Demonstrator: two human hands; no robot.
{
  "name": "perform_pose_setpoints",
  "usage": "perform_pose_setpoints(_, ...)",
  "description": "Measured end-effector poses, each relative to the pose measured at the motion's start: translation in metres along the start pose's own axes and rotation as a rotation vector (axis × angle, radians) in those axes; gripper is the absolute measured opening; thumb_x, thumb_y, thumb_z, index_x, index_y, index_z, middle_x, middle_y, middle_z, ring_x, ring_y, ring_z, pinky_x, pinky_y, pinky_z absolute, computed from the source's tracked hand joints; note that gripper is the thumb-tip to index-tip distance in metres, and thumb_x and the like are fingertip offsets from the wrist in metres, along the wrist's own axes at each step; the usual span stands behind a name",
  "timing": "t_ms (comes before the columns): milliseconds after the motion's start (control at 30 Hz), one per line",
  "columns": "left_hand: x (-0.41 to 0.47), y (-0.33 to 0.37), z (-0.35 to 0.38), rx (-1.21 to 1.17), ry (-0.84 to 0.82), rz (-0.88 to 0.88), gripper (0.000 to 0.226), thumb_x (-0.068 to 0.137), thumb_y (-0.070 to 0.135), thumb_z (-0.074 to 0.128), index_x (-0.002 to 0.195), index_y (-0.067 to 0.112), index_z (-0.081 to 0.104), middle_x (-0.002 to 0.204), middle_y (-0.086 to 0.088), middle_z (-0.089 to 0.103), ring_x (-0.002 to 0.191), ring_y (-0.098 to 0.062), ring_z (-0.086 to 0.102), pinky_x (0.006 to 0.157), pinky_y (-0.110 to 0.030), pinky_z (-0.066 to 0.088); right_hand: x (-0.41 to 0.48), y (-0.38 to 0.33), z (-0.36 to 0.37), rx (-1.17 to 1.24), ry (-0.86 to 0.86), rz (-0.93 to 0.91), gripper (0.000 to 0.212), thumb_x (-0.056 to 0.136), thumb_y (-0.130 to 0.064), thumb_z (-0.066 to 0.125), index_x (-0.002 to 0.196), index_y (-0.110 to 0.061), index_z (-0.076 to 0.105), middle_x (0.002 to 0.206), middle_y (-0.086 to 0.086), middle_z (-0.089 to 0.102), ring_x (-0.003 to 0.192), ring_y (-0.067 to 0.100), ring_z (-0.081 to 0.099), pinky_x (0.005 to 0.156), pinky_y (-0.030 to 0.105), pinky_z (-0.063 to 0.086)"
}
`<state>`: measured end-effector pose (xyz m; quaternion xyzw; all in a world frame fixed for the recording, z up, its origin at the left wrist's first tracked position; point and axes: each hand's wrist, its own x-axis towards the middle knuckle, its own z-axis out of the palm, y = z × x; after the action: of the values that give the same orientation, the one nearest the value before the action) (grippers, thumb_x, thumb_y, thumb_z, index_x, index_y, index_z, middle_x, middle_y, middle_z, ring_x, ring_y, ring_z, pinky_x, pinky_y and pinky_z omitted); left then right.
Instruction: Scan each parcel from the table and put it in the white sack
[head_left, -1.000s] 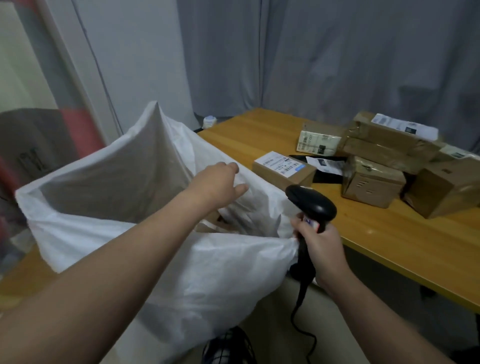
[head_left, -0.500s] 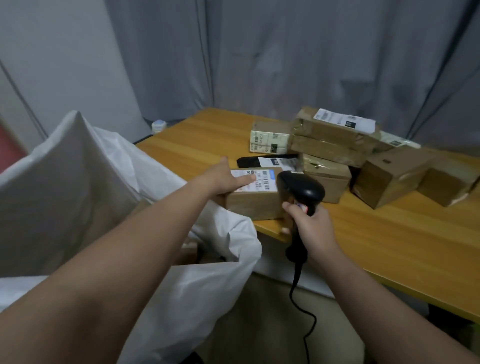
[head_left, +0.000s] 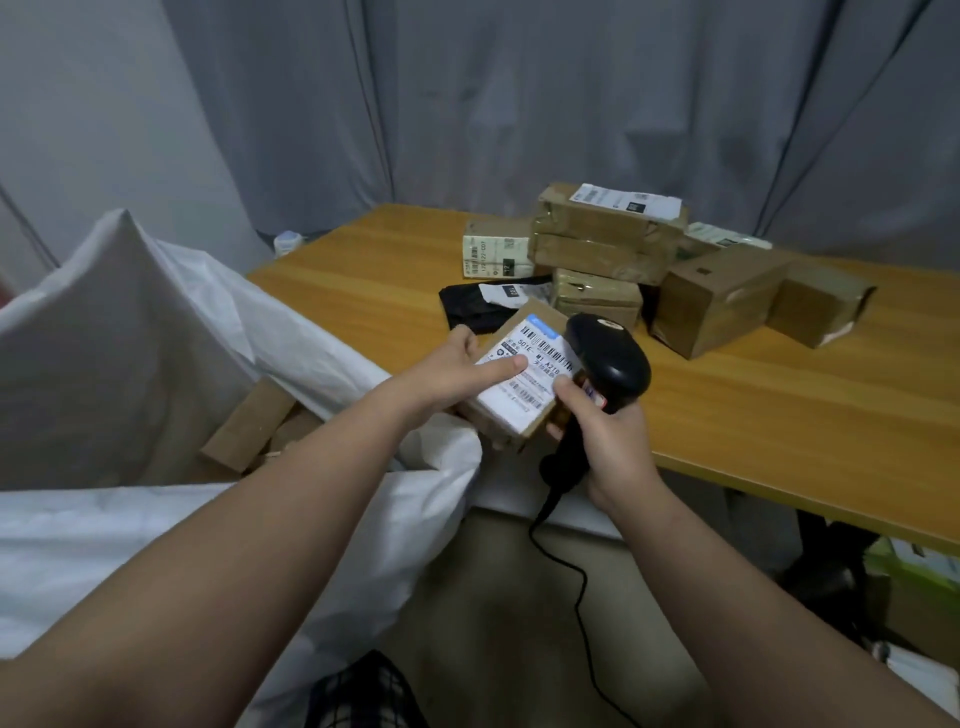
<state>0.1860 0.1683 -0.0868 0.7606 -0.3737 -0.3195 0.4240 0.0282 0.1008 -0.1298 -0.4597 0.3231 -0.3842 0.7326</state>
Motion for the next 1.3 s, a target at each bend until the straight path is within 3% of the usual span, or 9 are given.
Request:
perform_pose_setpoints(167, -0.025, -0.003, 0.023, -0.16, -0.201, -0.149, 0.049, 0.087, 0.047, 0.054, 0.121, 0.014, 0.044, 0.118, -0.017, 0.065, 0.102, -0.03, 0.062, 0.099, -0.046, 0.048, -0.021, -0.005, -0.031, -0.059, 0.008, -0.048, 0.033, 0.086, -0.008, 0.069, 0.117, -0.016, 0.063, 0.11, 0.005, 0.072, 0.101, 0.02, 0.069, 0.094, 0.046, 0.053)
perform_pose_setpoints(267, -0.037, -0.002, 0.03, -0.193, -0.235, -0.105, 0.025, 0.091, 0.033, 0.06, 0.103, 0.015, 0.047, 0.095, -0.01, 0.062, 0.079, -0.021, 0.057, 0.079, -0.037, 0.051, -0.029, -0.016, -0.047, -0.09, 0.006, -0.083, 0.033, 0.086, -0.006, 0.069, 0.118, -0.012, 0.061, 0.109, 0.008, 0.072, 0.099, 0.02, 0.07, 0.09, 0.042, 0.055)
perform_pose_setpoints(367, -0.041, 0.004, 0.04, -0.265, -0.157, -0.018, 0.036, 0.086, 0.022, 0.069, 0.109, 0.016, 0.041, 0.075, -0.002, 0.057, 0.067, -0.014, 0.052, 0.075, -0.035, 0.046, -0.034, -0.032, -0.06, -0.199, 0.017, -0.162, 0.035, 0.085, -0.01, 0.07, 0.119, -0.01, 0.061, 0.105, 0.003, 0.072, 0.095, 0.015, 0.07, 0.08, 0.028, 0.058)
perform_pose_setpoints(467, -0.043, 0.013, 0.049, -0.317, 0.017, 0.1, 0.068, 0.085, 0.019, 0.071, 0.137, 0.028, 0.029, 0.087, 0.001, 0.066, 0.077, -0.007, 0.067, 0.083, -0.033, 0.054, -0.041, -0.048, -0.068, -0.315, 0.052, -0.251, 0.028, 0.083, -0.019, 0.074, 0.108, -0.009, 0.065, 0.08, -0.003, 0.066, 0.071, 0.012, 0.064, 0.062, 0.025, 0.05)
perform_pose_setpoints(600, -0.041, 0.01, 0.058, -0.293, 0.135, 0.25, 0.087, 0.084, 0.014, 0.072, 0.148, 0.031, 0.016, 0.106, 0.007, 0.058, 0.09, 0.006, 0.059, 0.075, -0.018, 0.055, -0.055, -0.051, -0.073, -0.402, -0.015, -0.235, 0.017, 0.085, -0.02, 0.072, 0.082, -0.007, 0.062, 0.056, 0.007, 0.051, 0.043, 0.018, 0.053, 0.047, 0.028, 0.046)
perform_pose_setpoints(700, -0.041, 0.002, 0.068, -0.3, 0.149, 0.273, 0.091, 0.083, 0.011, 0.072, 0.15, 0.031, 0.013, 0.114, 0.006, 0.053, 0.102, -0.003, 0.059, 0.083, -0.021, 0.054, -0.065, -0.044, -0.074, -0.517, -0.047, -0.256, 0.025, 0.085, -0.02, 0.071, 0.068, -0.007, 0.059, 0.051, 0.008, 0.052, 0.041, 0.018, 0.054, 0.046, 0.029, 0.046)
perform_pose_setpoints(833, -0.042, -0.001, 0.074, -0.315, 0.182, 0.288, 0.091, 0.084, 0.009, 0.072, 0.15, 0.031, 0.013, 0.11, 0.012, 0.053, 0.106, -0.01, 0.059, 0.086, -0.021, 0.053, -0.074, -0.039, -0.078, -0.484, -0.036, -0.253, 0.026, 0.086, -0.021, 0.07, 0.074, 0.0, 0.062, 0.054, 0.012, 0.056, 0.044, 0.021, 0.056, 0.048, 0.031, 0.048)
perform_pose_setpoints(967, -0.04, -0.001, 0.073, -0.273, 0.15, 0.3, 0.093, 0.082, 0.011, 0.074, 0.15, 0.033, 0.013, 0.119, 0.004, 0.051, 0.117, -0.017, 0.056, 0.098, -0.034, 0.049, -0.075, -0.044, -0.079, -0.458, -0.023, -0.239, 0.024, 0.087, -0.023, 0.069, 0.074, -0.003, 0.062, 0.054, 0.011, 0.058, 0.044, 0.021, 0.057, 0.048, 0.031, 0.05)
perform_pose_setpoints(1300, -0.041, 0.001, 0.074, -0.218, 0.148, 0.291, 0.094, 0.084, 0.015, 0.073, 0.15, 0.034, 0.01, 0.128, 0.005, 0.046, 0.115, -0.008, 0.049, 0.105, -0.038, 0.044, -0.08, -0.049, -0.078, -0.487, -0.046, -0.226, 0.021, 0.088, -0.024, 0.067, 0.078, -0.007, 0.063, 0.056, 0.009, 0.059, 0.046, 0.02, 0.059, 0.05, 0.031, 0.052)
